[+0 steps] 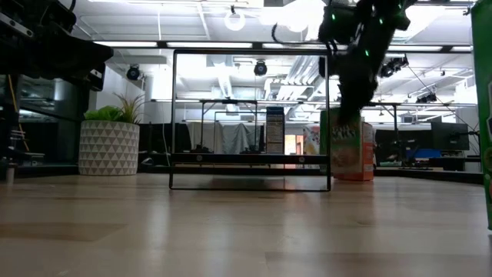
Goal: Stack cereal on shelf
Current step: Put the top green cereal box on the shelf
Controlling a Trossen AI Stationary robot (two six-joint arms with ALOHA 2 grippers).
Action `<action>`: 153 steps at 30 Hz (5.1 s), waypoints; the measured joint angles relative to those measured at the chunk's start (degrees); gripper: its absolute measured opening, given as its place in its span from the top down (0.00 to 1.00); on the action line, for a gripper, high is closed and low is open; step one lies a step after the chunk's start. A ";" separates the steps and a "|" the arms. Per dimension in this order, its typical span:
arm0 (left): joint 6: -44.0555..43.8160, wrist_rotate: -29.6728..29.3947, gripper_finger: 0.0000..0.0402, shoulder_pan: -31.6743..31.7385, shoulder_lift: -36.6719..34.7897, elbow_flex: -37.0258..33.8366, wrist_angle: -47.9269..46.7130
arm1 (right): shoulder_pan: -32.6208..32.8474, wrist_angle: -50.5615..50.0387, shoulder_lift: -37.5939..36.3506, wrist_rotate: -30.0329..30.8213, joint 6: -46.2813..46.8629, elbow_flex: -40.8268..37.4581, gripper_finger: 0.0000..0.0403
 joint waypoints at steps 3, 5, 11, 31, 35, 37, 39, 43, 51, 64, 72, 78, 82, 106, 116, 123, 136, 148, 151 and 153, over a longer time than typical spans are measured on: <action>-0.02 -0.02 0.99 -0.02 0.00 0.01 0.00 | 1.06 -4.62 0.00 -0.37 2.48 6.47 0.70; 0.00 -0.02 0.99 -0.01 -0.01 0.01 0.02 | 2.25 -6.23 -0.04 0.05 4.85 10.90 0.70; 0.00 -0.01 0.99 -0.01 0.00 0.00 0.00 | 5.72 -6.53 1.19 3.15 28.16 20.35 0.69; 0.00 -0.02 0.99 0.00 0.00 0.00 0.02 | 7.70 -14.36 24.24 12.11 36.62 34.96 0.69; -0.02 -0.01 0.99 -0.01 -0.01 0.02 0.01 | 6.93 -15.03 25.31 12.60 38.62 34.64 0.69; 0.00 -0.01 0.99 -0.02 -0.02 0.02 0.02 | 6.60 -14.14 25.26 13.07 39.54 34.62 0.69; 0.00 -0.02 0.99 0.00 0.00 0.02 0.00 | 6.54 -13.03 25.22 14.90 40.33 34.62 0.69; 0.00 -0.02 0.99 -0.02 0.00 0.02 0.02 | 6.59 -13.05 25.22 14.99 40.58 34.62 0.69; 0.00 0.00 0.99 0.00 0.00 0.02 0.02 | 6.59 -12.81 25.44 17.38 41.54 34.59 0.69; 0.00 -0.01 0.99 -0.02 -0.02 0.01 0.00 | 6.52 -12.27 25.45 17.55 41.52 34.57 0.47; -0.02 0.00 0.99 -0.02 0.00 0.00 0.00 | 6.29 -9.72 25.46 17.79 41.52 34.57 0.45; 0.00 -0.02 0.99 -0.01 0.00 0.02 0.01 | 4.97 -8.85 25.45 19.56 40.56 34.57 0.45; -0.02 -0.02 0.99 -0.02 -0.01 0.00 0.00 | 4.19 -7.10 25.46 19.69 36.81 34.88 0.45; -0.01 -0.01 0.99 -0.01 -0.01 0.01 0.02 | 16.78 -31.38 23.78 21.30 21.71 41.09 0.79; -0.01 -0.01 0.99 -0.01 0.00 0.00 0.00 | 16.46 -21.88 15.21 18.47 24.56 22.82 0.99; -0.02 0.00 0.99 0.00 0.00 0.00 0.00 | 11.69 2.60 9.31 14.88 11.41 7.01 1.00; -0.01 0.00 0.99 -0.02 0.00 0.00 0.02 | 6.85 14.26 9.25 12.74 3.63 2.42 1.00; 0.00 -0.02 0.99 -0.02 0.00 0.02 0.02 | 6.47 16.06 9.25 13.81 2.03 2.42 1.00; 0.00 0.00 0.99 -0.02 0.00 0.00 0.02 | 5.49 16.27 9.25 15.20 0.94 2.42 1.00; -0.01 -0.02 0.99 -0.01 -0.01 0.01 0.01 | 4.61 16.69 9.25 14.93 0.60 2.42 1.00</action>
